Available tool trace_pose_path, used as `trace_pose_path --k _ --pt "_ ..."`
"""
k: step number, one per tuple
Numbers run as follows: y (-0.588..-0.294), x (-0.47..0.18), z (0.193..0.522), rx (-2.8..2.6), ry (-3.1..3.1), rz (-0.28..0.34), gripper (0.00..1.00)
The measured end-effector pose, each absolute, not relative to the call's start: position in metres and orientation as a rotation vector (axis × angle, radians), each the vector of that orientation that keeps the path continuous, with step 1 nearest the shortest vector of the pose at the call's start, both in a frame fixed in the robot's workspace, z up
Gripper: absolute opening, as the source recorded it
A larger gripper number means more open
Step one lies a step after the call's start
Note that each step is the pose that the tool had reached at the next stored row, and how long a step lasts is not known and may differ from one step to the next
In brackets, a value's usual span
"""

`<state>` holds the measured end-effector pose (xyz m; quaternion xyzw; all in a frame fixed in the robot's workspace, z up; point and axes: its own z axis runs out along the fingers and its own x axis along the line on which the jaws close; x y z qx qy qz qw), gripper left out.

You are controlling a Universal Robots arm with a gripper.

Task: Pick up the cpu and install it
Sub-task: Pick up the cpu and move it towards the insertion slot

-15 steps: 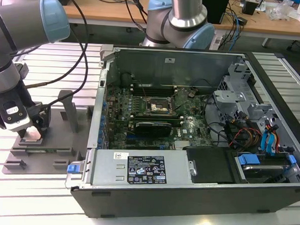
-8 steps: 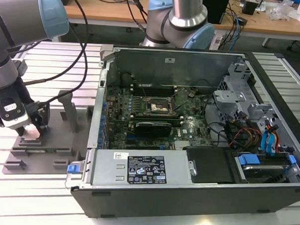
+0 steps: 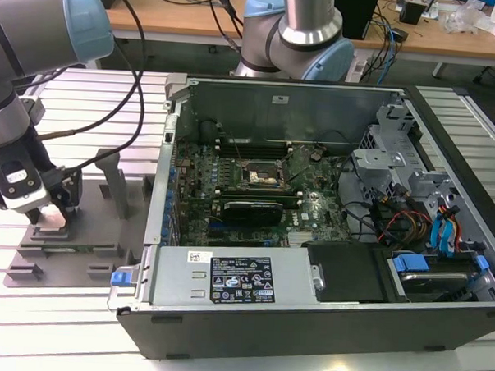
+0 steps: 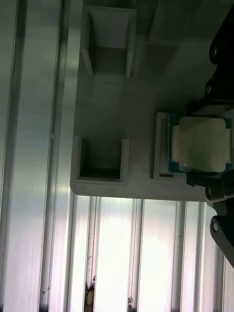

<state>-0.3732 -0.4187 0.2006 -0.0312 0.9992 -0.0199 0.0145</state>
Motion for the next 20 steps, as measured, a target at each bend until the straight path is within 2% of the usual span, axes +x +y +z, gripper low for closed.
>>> trace_pose_path --k 20 --pt "-0.418 -0.373 0.216 -0.097 3.11 -0.062 0.55"
